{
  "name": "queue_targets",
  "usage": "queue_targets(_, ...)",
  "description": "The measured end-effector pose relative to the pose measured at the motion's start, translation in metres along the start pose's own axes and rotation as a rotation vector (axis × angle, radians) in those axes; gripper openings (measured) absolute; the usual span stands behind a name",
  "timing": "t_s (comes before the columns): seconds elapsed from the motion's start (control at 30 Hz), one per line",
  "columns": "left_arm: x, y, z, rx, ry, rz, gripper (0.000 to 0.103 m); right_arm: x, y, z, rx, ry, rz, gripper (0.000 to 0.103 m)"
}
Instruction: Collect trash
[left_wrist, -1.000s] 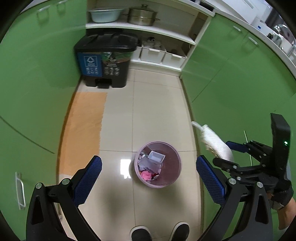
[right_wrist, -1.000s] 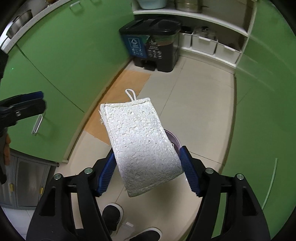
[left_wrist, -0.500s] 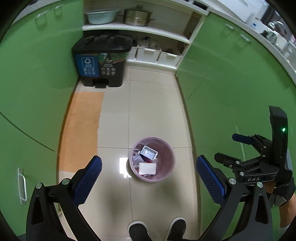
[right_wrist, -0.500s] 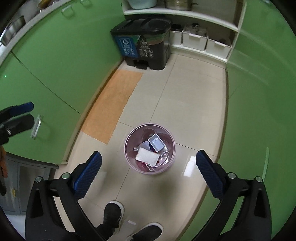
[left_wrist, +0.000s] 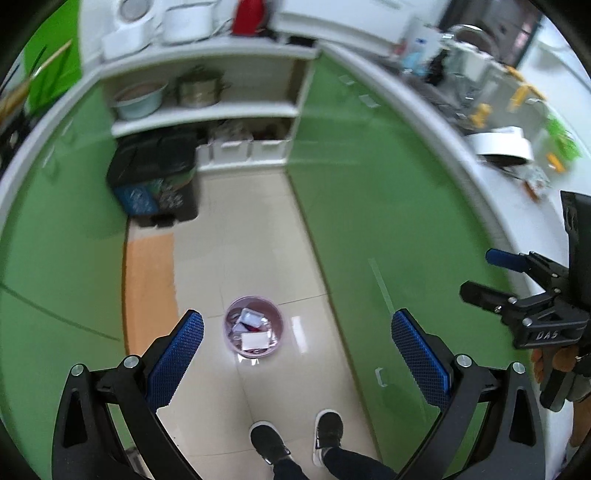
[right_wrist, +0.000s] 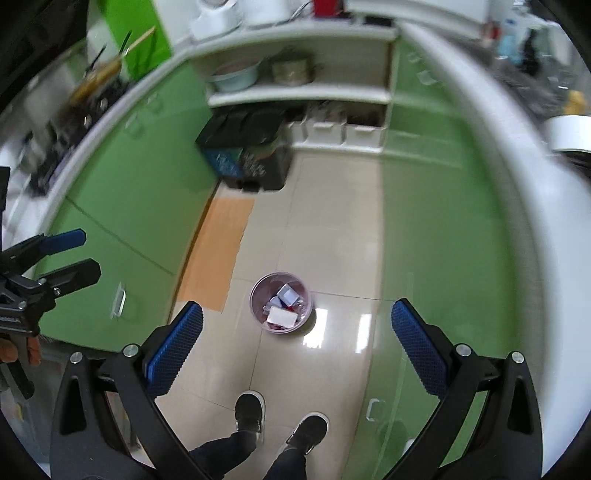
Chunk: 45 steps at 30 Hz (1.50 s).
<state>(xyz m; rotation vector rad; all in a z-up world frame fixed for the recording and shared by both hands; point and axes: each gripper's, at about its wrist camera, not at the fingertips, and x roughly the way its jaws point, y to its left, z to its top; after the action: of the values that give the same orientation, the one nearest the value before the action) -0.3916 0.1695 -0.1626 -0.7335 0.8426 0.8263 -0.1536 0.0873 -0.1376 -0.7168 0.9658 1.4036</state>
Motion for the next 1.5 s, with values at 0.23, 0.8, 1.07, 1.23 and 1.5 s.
queue_targets(0.23, -0.054, -0.098, 0.037, 0.172, -0.007, -0.105, 0.098, -0.124, -0.060, -0.023, 0.149, -0.092, -0.107, 0.100)
queue_targets(0.8, -0.055, -0.312, 0.062, 0.490, -0.020, -0.318, 0.098, -0.262, -0.211, -0.127, 0.428, -0.235, -0.324, 0.100)
queue_targets(1.07, -0.045, -0.377, 0.064, 0.593, 0.002, -0.359, 0.098, -0.286, -0.245, -0.147, 0.449, -0.258, -0.341, 0.100)
queue_targets(1.23, -0.037, -0.403, 0.070, 0.661, 0.012, -0.376, 0.098, -0.295, -0.251, -0.150, 0.492, -0.296, -0.349, 0.100)
queue_targets(1.5, -0.036, -0.423, 0.088, 0.730, 0.008, -0.429, 0.098, -0.303, -0.258, -0.146, 0.531, -0.338, -0.387, 0.100)
